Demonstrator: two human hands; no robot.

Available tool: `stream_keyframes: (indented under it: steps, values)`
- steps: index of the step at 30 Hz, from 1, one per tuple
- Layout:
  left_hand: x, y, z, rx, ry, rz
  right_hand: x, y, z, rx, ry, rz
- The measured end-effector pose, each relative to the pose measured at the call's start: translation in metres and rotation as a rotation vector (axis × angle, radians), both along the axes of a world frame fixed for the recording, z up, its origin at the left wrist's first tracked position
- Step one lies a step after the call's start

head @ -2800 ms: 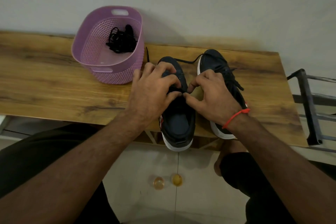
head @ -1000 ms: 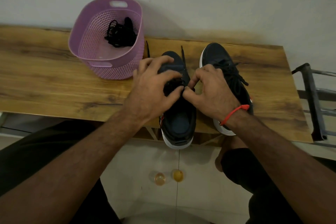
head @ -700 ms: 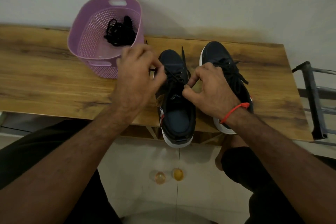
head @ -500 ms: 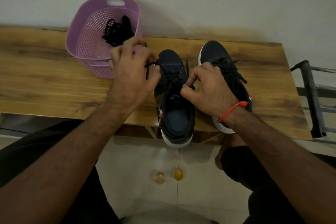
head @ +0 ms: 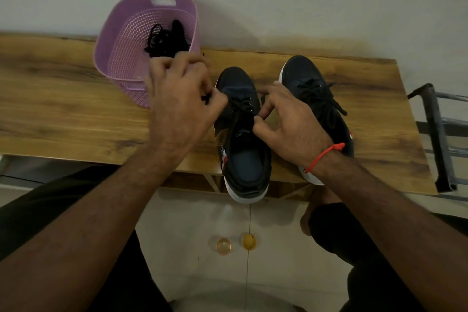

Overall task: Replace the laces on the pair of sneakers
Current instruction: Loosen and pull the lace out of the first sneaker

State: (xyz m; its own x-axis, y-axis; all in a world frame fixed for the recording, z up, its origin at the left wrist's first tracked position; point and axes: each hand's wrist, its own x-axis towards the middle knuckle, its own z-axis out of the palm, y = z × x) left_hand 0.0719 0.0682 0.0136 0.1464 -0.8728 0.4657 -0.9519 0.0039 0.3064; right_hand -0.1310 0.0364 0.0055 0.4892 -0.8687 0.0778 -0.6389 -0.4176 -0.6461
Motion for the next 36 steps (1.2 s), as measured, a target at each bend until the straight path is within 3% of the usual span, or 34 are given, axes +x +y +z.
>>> stream_keyframes:
  steps: [3,9,13,17,21,24,27,30,33,36]
  values:
    - [0.006,-0.002,0.002,0.037,0.031,0.057,0.000,-0.001,-0.002,0.033,0.003,-0.007]
    - [-0.017,0.009,-0.007,0.190,-0.105,-0.228,0.000,-0.001,-0.002,0.026,0.018,-0.013]
    - [-0.019,0.009,-0.009,0.200,-0.107,-0.260,0.001,0.000,0.000,0.024,0.023,-0.017]
    - [-0.012,0.005,-0.004,0.044,-0.132,-0.102,0.002,0.001,0.004,0.001,-0.026,-0.026]
    - [-0.001,0.001,0.000,-0.029,-0.015,0.087,0.002,0.001,0.004,0.008,-0.023,-0.044]
    - [-0.005,0.000,-0.002,0.036,0.038,-0.048,0.001,0.001,0.004,0.002,-0.025,-0.039]
    - [-0.016,0.005,-0.008,0.164,-0.025,-0.231,0.000,0.001,0.003,0.011,-0.042,-0.039]
    - [-0.021,0.008,-0.012,0.185,-0.072,-0.290,0.000,0.002,0.004,0.011,-0.043,-0.024]
    - [-0.017,0.006,-0.008,0.084,-0.100,-0.219,0.001,0.002,0.005,-0.007,-0.040,-0.015]
    - [-0.008,0.003,-0.002,-0.008,-0.007,-0.055,0.003,0.002,0.005,-0.002,-0.022,-0.031]
